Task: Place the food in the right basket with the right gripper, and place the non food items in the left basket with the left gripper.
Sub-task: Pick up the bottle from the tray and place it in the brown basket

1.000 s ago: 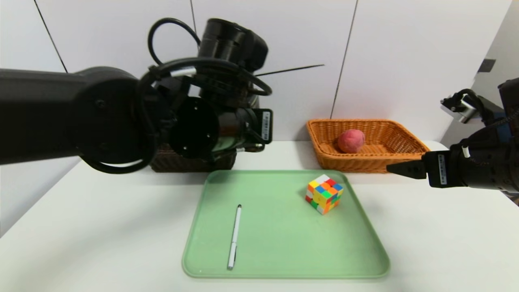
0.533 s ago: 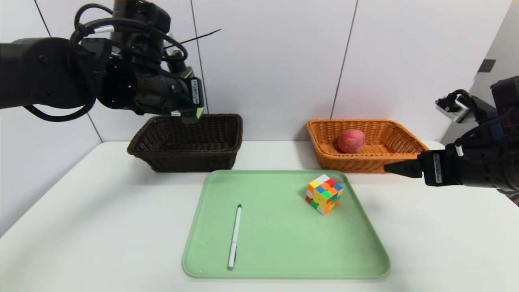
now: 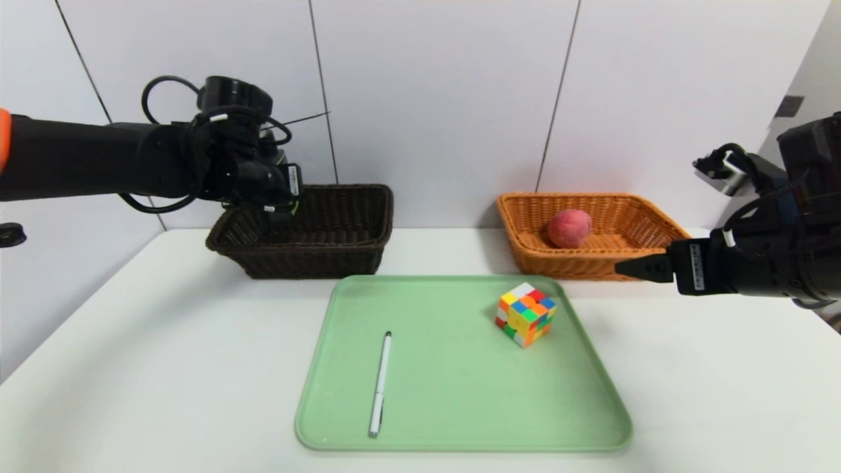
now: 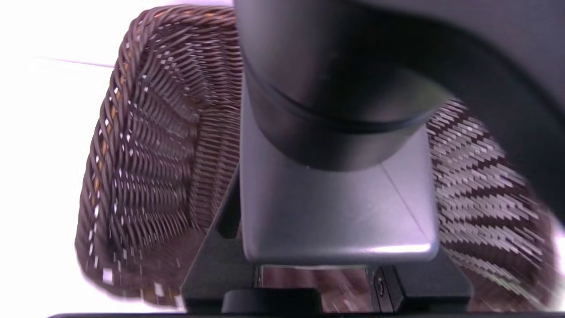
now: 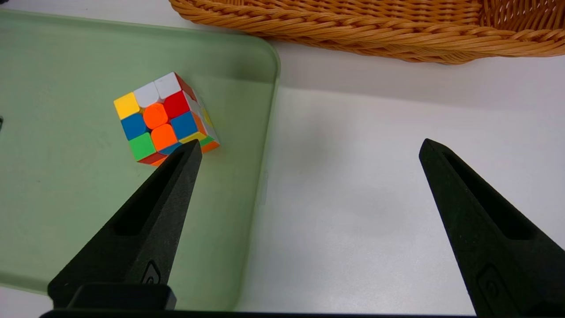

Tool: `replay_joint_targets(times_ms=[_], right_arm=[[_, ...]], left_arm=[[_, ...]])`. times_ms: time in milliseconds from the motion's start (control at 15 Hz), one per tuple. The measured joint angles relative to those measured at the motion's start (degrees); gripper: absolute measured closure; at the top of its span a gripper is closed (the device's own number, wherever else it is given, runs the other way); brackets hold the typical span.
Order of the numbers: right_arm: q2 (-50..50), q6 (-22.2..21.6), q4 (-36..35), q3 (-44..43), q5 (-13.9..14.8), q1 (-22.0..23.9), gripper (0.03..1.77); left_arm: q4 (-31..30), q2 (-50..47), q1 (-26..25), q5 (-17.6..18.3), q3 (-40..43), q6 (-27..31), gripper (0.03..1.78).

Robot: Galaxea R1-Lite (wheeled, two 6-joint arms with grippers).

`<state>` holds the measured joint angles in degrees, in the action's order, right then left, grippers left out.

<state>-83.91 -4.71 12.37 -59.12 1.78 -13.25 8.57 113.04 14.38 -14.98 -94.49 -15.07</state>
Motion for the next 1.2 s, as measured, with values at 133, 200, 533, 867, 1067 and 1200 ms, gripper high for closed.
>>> replay_joint_targets(times_ms=[133, 200, 533, 867, 1067, 1200], right_arm=[[-0.16, -0.02, 0.0, -0.02, 0.0, 0.05, 0.1], [-0.24, -0.02, -0.04, -0.05, -0.02, 0.06, 0.1], [-0.79, -0.02, -0.02, -0.16, 0.06, 0.16, 0.1], [-1.62, -0.02, -0.04, -0.85, -0.07, 0.17, 0.1], [-2.0, -0.02, -0.04, -0.9, -0.02, 0.22, 0.1], [-2.19, 0.07, -0.06, -0.9, -0.02, 0.33, 0.1]], left_arm=[[-0.41, 2.12, -0.72, -0.04, -0.02, 0.05, 1.19], [-0.55, 3.05, -0.96, -0.01, -0.09, 0.0, 1.19], [-1.74, 6.61, -1.68, -0.11, -0.41, -0.06, 1.19], [-1.79, 8.92, -2.12, -0.21, -0.82, -0.02, 1.19], [-1.82, 10.19, -2.43, -0.28, -1.18, -0.02, 1.19], [-1.83, 11.0, -2.49, -0.28, -2.19, 0.02, 1.19]])
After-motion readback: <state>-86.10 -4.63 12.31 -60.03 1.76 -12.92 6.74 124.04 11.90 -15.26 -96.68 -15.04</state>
